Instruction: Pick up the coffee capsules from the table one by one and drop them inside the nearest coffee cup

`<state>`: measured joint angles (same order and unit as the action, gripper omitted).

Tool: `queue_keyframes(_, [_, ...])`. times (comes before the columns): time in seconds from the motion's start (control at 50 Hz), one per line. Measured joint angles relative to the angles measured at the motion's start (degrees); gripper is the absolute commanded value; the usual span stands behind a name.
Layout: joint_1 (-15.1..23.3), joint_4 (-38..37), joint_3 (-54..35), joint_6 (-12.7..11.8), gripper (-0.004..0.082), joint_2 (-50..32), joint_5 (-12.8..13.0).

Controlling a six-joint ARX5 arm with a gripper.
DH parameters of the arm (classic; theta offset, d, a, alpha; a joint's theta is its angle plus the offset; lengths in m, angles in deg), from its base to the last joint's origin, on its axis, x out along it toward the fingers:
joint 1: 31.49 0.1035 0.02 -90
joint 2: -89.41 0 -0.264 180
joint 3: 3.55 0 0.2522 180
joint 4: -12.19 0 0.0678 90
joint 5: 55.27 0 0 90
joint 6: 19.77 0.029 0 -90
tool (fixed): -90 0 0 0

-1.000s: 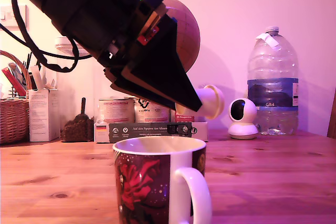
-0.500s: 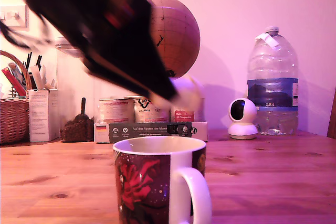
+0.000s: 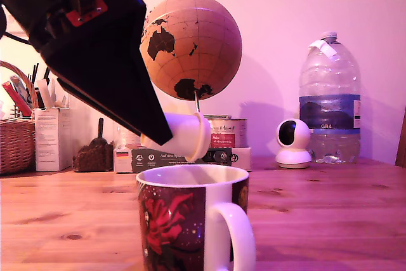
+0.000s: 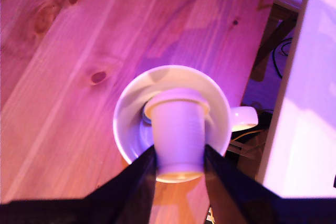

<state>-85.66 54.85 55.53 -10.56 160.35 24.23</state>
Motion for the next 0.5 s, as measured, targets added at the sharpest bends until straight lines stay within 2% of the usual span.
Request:
queue_keyframes(0.22, [-1.2, 1.3, 1.2, 1.5, 0.0198, 3.0, 1.5])
queue_keyframes(0.5, [-1.3, 7.6, 12.1, 3.7, 0.0198, 11.2, 2.1])
